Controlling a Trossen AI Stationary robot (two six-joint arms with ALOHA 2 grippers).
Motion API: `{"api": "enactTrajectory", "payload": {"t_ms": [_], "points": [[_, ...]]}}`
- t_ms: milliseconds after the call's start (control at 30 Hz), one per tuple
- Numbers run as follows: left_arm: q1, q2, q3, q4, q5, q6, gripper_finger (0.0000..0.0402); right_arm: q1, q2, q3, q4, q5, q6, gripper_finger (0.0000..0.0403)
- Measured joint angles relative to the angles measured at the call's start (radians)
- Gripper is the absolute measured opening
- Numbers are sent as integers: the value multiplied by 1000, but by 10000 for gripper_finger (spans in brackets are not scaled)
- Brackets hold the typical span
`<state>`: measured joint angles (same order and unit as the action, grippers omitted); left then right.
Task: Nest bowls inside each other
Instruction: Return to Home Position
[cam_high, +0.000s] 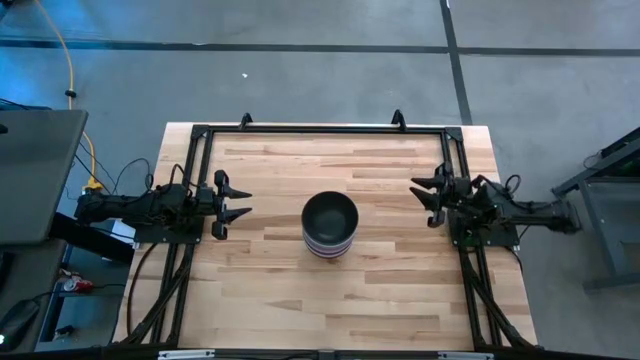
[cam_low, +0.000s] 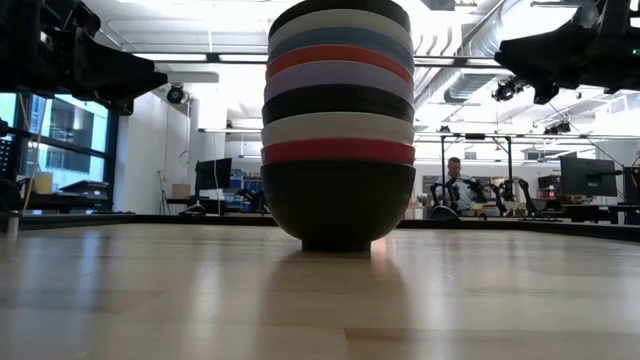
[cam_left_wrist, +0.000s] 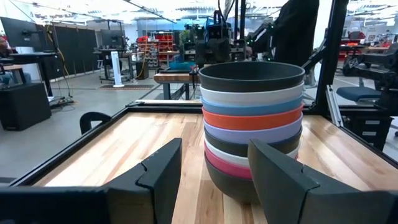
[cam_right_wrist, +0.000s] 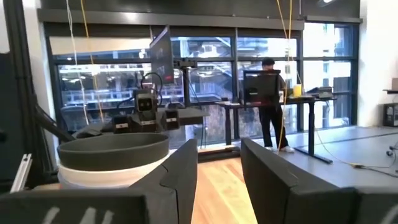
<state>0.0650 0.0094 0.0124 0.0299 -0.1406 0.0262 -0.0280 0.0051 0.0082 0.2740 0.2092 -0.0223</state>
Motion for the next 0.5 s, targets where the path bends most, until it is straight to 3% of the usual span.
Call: {"api": "enactTrajectory", "payload": {"t_ms": [300, 500], "points": [[0, 1, 0, 0, 0, 2, 172, 63, 0, 0, -44, 50, 21, 114], [0, 1, 0, 0, 0, 3, 172, 85, 0, 0, -67, -40, -35, 114]]}}
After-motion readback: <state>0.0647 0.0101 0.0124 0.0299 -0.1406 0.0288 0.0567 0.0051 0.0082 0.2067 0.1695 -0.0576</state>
